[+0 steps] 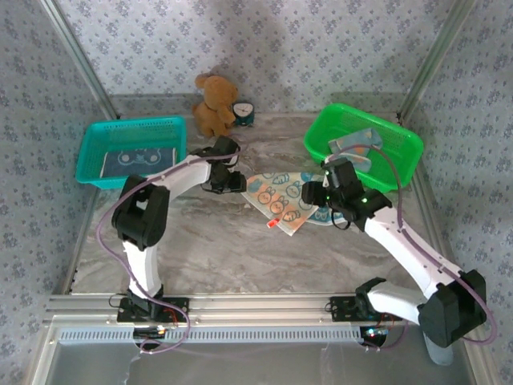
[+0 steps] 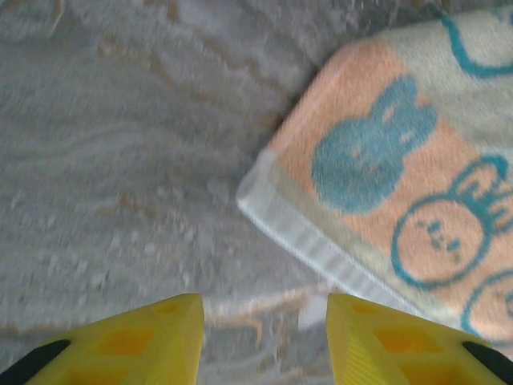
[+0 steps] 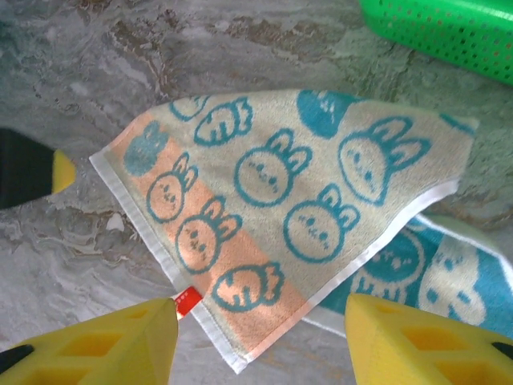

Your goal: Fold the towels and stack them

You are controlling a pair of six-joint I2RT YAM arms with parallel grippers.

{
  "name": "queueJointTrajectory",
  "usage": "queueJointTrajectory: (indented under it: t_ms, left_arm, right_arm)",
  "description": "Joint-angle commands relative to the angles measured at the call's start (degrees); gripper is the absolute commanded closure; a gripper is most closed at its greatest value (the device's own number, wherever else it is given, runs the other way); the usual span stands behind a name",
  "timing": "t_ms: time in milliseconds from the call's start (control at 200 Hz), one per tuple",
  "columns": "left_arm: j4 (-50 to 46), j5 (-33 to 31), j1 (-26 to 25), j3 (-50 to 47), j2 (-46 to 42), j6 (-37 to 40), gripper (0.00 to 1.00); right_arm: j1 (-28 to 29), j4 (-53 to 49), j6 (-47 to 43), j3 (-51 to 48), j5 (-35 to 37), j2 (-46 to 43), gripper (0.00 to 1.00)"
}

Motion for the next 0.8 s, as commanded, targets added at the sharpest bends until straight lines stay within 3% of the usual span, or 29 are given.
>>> queueJointTrajectory:
  t_ms: [0,380,505,795]
  left_arm:
    - [1.25,-0.42,0.0,4.41,3.96,2.43,0.55]
    - [-0.54,-0.79,-1.34,8.66,10.95,4.6,0.65]
    - [-0.71,-1.36,-1.44,7.59,10.58,4.12,1.0]
    - [-2.11,-9.88,1.59,-4.48,-2.02,-2.74,1.0]
  right_arm:
    - [2.55,-2.86,4.04,-1.49,3.86,-2.1,0.41]
    - [7.47,-5.23,8.98,-4.62,8.14,-5.09,0.41]
    - [8.86,-4.74,11.21,-5.98,8.33,-5.01,0.41]
    - [15.89,-1.21,17.75,-8.67,9.29,-0.52,0.42]
